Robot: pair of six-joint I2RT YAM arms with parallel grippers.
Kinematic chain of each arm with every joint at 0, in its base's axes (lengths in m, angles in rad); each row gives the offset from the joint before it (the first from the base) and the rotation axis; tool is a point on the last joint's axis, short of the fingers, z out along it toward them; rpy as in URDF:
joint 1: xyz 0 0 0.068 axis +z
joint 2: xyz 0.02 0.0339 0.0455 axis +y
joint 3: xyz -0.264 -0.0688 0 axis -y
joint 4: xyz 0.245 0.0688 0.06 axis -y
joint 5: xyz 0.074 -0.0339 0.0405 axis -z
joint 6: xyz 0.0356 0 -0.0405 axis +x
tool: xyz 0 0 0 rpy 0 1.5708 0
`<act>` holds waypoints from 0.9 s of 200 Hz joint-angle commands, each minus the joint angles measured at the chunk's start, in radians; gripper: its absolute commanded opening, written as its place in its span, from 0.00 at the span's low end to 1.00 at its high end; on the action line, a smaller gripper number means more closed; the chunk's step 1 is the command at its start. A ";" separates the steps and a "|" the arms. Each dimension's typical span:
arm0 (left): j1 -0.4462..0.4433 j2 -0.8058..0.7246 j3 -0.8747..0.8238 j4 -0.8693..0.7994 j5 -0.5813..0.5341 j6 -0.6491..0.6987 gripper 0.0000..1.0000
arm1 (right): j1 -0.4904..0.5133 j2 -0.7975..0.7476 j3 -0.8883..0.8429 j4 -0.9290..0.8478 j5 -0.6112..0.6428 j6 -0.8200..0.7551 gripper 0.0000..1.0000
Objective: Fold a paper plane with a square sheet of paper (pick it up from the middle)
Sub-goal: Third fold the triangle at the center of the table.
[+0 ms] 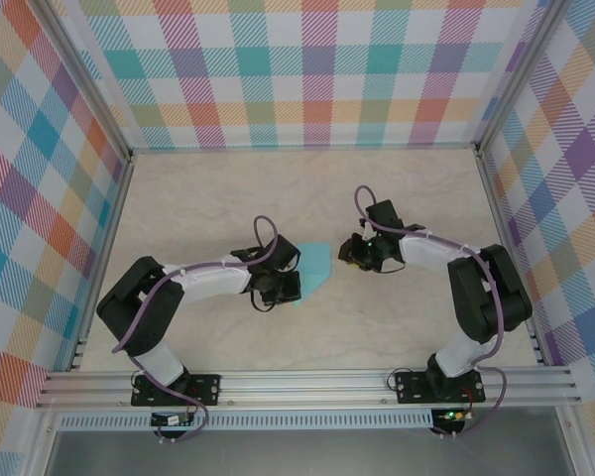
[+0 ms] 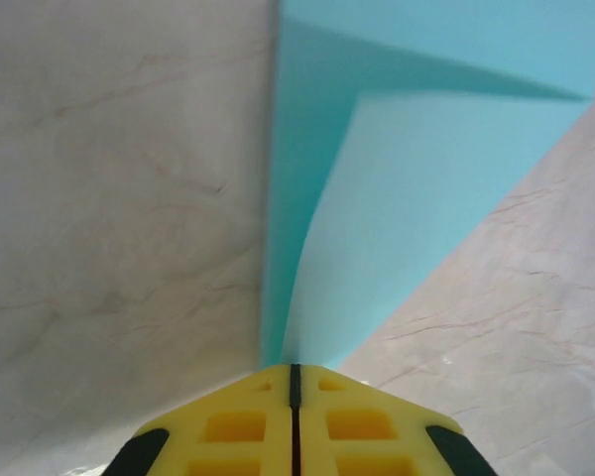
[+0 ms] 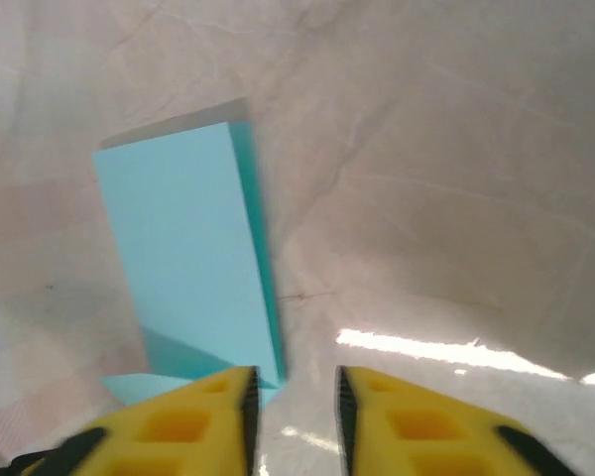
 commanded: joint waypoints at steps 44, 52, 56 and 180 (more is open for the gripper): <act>-0.006 0.059 0.146 -0.041 -0.181 -0.014 0.06 | 0.002 -0.007 -0.067 0.108 -0.201 0.148 0.58; -0.005 0.077 0.152 -0.044 -0.189 -0.014 0.05 | 0.003 0.004 -0.071 0.124 -0.217 0.156 0.58; -0.004 0.086 0.156 -0.046 -0.192 -0.017 0.04 | 0.004 0.010 -0.072 0.131 -0.228 0.159 0.58; 0.005 0.143 0.139 -0.059 -0.236 -0.055 0.01 | 0.037 0.145 -0.021 0.153 -0.335 0.131 0.47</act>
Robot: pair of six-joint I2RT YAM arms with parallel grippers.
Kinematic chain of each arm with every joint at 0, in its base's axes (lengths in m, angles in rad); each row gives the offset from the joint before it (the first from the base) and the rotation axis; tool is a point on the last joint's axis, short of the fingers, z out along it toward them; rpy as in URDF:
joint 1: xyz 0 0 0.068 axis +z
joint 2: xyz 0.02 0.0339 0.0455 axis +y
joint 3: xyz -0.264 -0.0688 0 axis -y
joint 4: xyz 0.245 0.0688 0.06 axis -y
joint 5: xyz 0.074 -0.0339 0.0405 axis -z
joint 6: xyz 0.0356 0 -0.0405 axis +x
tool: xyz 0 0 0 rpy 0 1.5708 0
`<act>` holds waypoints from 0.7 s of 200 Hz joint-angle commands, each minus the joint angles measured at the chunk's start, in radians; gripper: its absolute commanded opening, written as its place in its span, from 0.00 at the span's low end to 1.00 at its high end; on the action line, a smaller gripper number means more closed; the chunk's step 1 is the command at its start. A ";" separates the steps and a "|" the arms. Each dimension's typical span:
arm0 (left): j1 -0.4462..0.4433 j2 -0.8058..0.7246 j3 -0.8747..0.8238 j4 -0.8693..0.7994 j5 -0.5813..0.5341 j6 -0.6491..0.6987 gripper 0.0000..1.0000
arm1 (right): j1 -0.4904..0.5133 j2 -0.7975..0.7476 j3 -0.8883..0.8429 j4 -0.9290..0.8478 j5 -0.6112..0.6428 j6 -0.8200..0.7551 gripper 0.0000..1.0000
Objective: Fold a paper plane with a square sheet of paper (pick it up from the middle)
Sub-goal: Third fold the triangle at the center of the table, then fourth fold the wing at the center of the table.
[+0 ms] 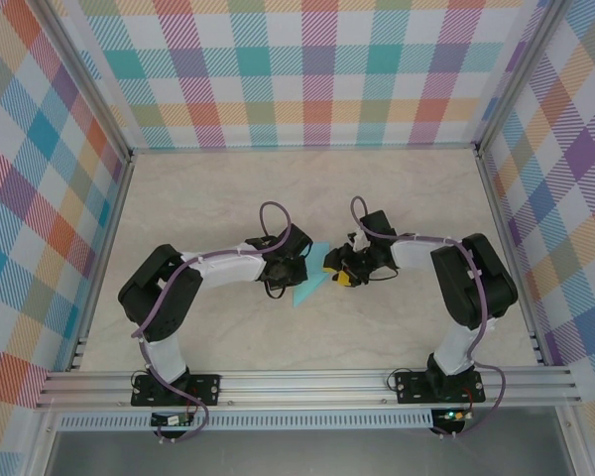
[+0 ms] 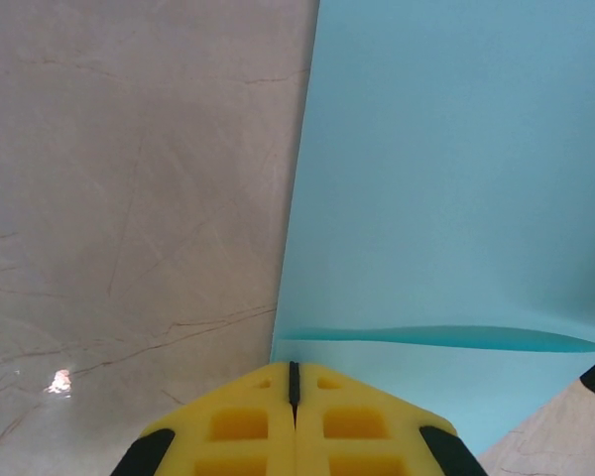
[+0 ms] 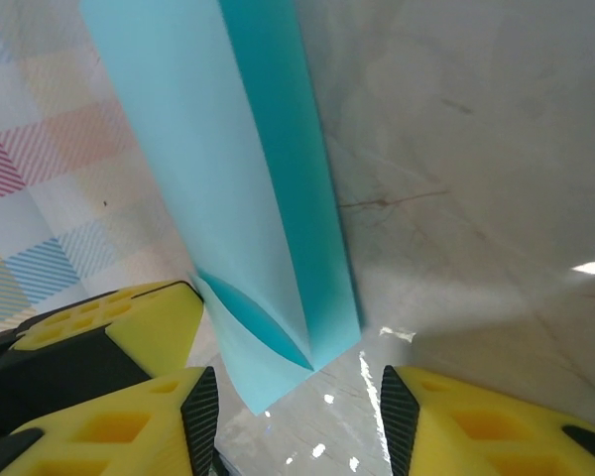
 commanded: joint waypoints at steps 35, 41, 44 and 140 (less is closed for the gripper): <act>0.006 0.006 -0.010 -0.032 -0.020 -0.016 0.00 | 0.023 0.037 0.037 0.024 -0.060 -0.020 0.42; 0.006 0.005 -0.010 -0.030 -0.020 -0.016 0.00 | 0.024 0.040 0.040 0.024 -0.063 -0.021 0.41; 0.006 0.004 -0.009 -0.030 -0.020 -0.016 0.00 | 0.026 0.042 0.041 0.026 -0.065 -0.022 0.41; 0.014 -0.019 -0.019 -0.035 -0.021 -0.014 0.00 | 0.045 0.091 0.019 0.180 -0.174 -0.042 0.30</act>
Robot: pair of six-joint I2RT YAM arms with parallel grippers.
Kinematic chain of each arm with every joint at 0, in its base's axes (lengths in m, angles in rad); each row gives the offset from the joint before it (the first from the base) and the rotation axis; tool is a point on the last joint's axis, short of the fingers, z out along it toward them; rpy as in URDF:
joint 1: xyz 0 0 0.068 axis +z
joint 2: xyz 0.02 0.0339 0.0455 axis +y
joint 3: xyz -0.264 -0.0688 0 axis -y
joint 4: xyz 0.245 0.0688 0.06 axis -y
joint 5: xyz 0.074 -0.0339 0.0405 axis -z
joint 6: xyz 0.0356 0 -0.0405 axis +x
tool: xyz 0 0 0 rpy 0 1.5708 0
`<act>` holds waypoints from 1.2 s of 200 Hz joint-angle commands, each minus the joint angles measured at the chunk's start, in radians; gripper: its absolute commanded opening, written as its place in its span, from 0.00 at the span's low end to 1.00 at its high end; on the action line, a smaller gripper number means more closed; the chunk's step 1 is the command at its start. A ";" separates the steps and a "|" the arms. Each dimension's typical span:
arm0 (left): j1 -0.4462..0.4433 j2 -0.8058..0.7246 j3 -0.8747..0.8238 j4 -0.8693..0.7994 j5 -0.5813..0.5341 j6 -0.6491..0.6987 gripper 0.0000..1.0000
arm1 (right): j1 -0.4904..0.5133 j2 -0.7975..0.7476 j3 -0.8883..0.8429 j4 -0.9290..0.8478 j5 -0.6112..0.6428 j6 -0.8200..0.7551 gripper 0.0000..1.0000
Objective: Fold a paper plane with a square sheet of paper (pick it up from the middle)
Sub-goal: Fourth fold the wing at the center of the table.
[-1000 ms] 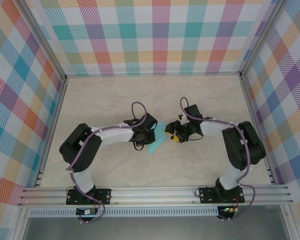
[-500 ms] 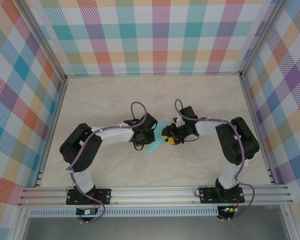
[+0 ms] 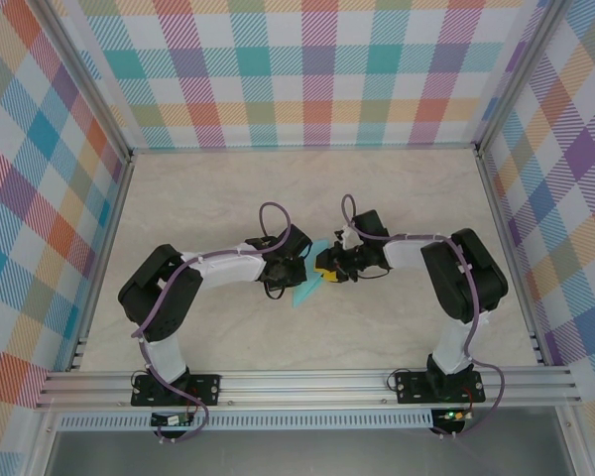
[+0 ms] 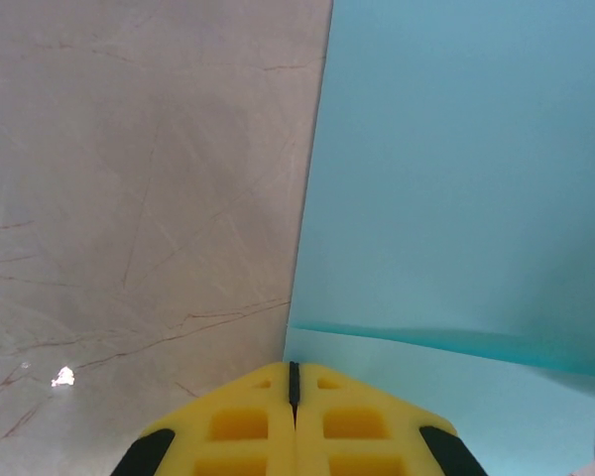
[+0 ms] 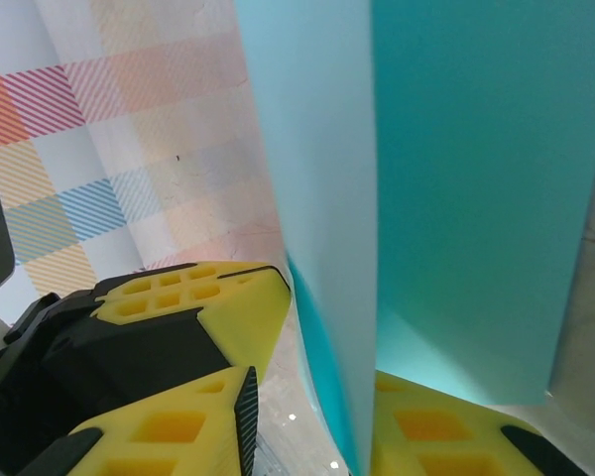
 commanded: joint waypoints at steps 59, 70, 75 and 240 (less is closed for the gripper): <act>0.018 -0.020 -0.014 -0.024 -0.006 -0.003 0.00 | 0.016 0.046 0.017 -0.013 -0.039 -0.121 0.26; 0.020 -0.024 -0.012 -0.025 -0.004 -0.002 0.00 | 0.016 0.050 0.024 -0.026 -0.032 -0.127 0.21; 0.021 -0.028 -0.012 -0.027 -0.006 -0.001 0.00 | 0.016 0.049 0.027 -0.029 -0.030 -0.127 0.18; 0.096 -0.420 -0.081 0.013 -0.037 0.253 0.85 | 0.026 -0.244 0.149 -0.364 0.351 0.130 0.01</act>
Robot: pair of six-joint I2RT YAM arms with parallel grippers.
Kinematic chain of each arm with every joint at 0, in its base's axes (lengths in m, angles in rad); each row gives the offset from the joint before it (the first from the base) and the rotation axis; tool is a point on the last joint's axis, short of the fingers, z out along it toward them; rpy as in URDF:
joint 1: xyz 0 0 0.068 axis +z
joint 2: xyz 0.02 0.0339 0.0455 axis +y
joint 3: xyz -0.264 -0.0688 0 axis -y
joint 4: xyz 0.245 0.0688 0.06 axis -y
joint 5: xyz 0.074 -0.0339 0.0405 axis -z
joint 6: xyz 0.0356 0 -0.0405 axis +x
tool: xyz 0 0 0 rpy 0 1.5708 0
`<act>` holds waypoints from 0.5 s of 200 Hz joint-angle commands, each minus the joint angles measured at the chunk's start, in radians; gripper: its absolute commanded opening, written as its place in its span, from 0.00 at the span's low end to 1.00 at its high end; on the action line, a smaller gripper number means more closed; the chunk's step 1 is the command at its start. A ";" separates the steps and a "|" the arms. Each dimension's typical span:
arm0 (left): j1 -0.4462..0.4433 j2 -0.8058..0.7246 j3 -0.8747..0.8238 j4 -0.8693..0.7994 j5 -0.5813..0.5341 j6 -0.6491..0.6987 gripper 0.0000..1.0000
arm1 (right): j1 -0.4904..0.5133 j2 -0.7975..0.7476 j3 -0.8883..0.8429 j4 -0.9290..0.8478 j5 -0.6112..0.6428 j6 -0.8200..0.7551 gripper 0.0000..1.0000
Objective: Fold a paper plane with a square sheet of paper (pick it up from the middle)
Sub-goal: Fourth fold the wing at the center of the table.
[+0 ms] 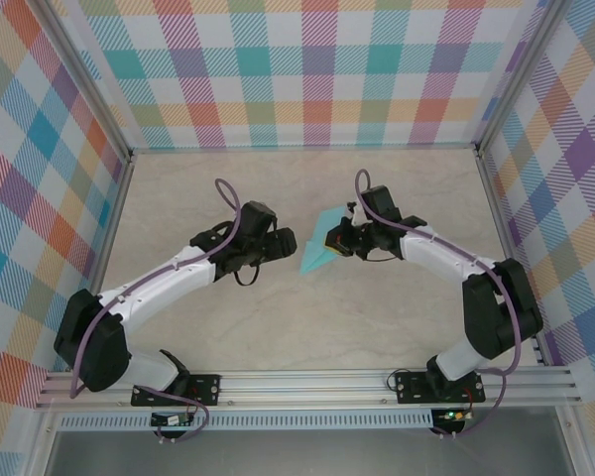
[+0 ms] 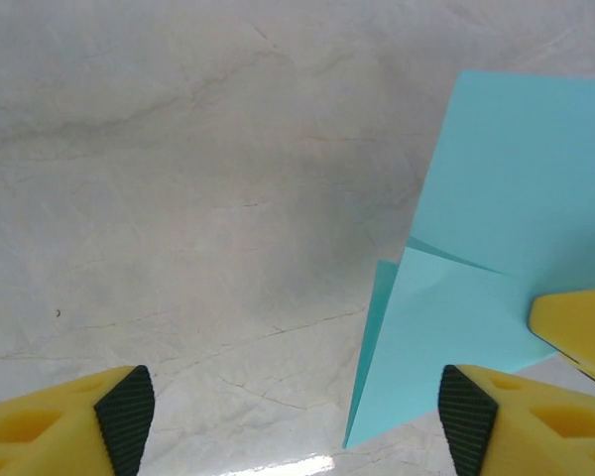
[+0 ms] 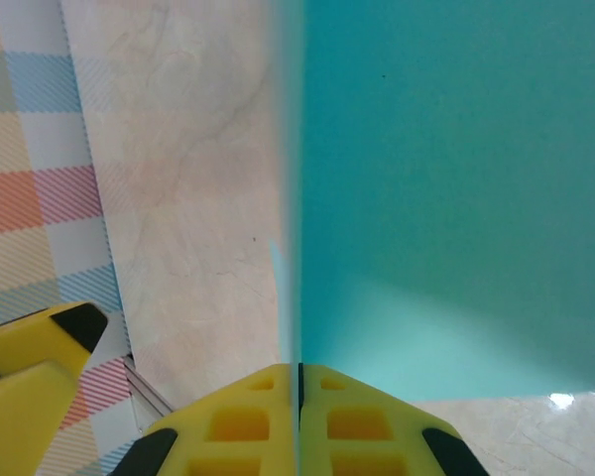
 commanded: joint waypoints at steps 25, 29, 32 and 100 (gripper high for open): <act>0.003 -0.006 -0.117 0.190 0.102 0.183 1.00 | 0.012 0.076 0.008 -0.066 0.030 0.196 0.01; 0.003 -0.003 -0.126 0.205 0.106 0.189 1.00 | 0.012 0.083 0.009 -0.066 0.028 0.204 0.01; 0.003 0.001 -0.134 0.217 0.110 0.193 1.00 | 0.012 0.089 0.010 -0.068 0.027 0.209 0.01; -0.087 -0.027 -0.273 0.469 0.122 0.473 0.97 | 0.012 0.172 0.062 -0.192 0.026 0.274 0.01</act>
